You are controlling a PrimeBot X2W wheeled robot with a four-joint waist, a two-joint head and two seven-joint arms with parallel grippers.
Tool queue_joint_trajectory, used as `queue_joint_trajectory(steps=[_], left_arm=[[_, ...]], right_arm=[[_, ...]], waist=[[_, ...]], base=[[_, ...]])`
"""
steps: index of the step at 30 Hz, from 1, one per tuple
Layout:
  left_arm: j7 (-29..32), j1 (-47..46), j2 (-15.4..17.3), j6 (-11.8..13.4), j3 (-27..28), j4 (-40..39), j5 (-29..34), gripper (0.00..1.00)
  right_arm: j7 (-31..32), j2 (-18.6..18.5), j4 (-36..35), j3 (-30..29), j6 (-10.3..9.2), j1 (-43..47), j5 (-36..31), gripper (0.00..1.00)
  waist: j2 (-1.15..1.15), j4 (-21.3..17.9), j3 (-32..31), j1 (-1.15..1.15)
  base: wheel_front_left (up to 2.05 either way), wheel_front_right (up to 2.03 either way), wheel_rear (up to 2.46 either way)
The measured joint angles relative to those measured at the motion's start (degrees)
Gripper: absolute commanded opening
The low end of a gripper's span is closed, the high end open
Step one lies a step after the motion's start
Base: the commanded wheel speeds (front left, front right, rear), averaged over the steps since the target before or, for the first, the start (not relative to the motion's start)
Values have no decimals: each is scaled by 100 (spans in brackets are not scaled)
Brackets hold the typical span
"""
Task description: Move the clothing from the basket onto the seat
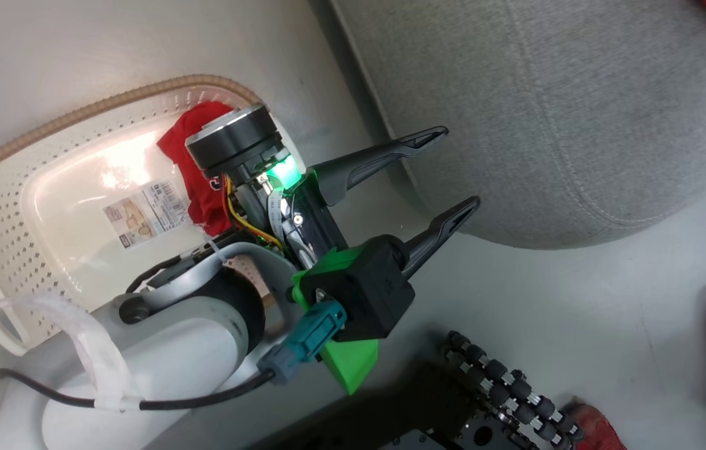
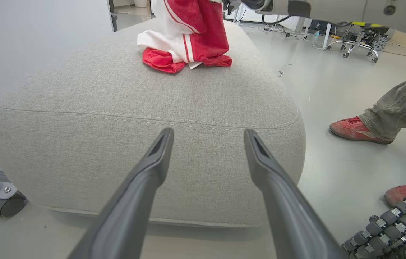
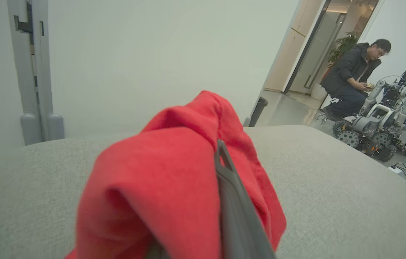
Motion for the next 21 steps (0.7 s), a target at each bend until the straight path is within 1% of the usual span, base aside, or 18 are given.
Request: queue_joint_trajectory(steps=[1, 2, 4, 5, 6, 8, 9, 13, 16, 21], left_arm=[[0, -1, 10, 0, -1, 2, -1, 100], [-4, -1, 33, 1, 1, 9, -5, 100], [-8, 1, 49, 7, 1, 22, -21, 100], [-11, 4, 55, 16, -1, 35, -31, 100], [-15, 6, 55, 18, -4, 44, -46, 100], [-59, 9, 52, 23, -8, 82, -55, 100], [-67, 10, 51, 29, -7, 111, -55, 100], [-266, 62, -12, 136, 31, 264, -110, 100], [-485, 289, -114, 253, 92, 432, -336, 100], [-994, 720, -233, 477, 234, 838, -654, 100]], right_arm=[[-1, 35, 140, 20, 0, 2, 46, 0], [-1, 93, 444, 62, 0, 3, 103, 0], [-1, 135, 687, 174, 0, 7, 140, 0], [0, 153, 790, 263, 1, 16, 142, 2], [-1, 167, 833, 298, 1, 23, 142, 8], [-1, 193, 894, 330, 1, 33, 135, 49], [-1, 212, 892, 337, 1, 45, 121, 100], [-1, 300, 608, 367, 1, 254, 4, 100], [0, 408, 316, 452, 0, 647, -182, 100], [0, 584, -154, 827, 1, 1447, -375, 100]], waist=[[0, 34, 49, 0], [0, 102, 112, 0], [0, 145, 128, 0], [0, 154, 115, 0], [0, 157, 98, 0], [0, 157, 34, 0], [0, 156, 1, 0], [0, 168, -198, -1], [0, 197, -392, -1], [0, 288, -811, -1]], base=[[0, 0, 0], [0, 0, 0], [0, 0, 0], [0, 0, 0], [0, 0, 0], [0, 0, 0], [0, 0, 0], [0, 0, 0], [0, 0, 0], [0, 0, 0]])
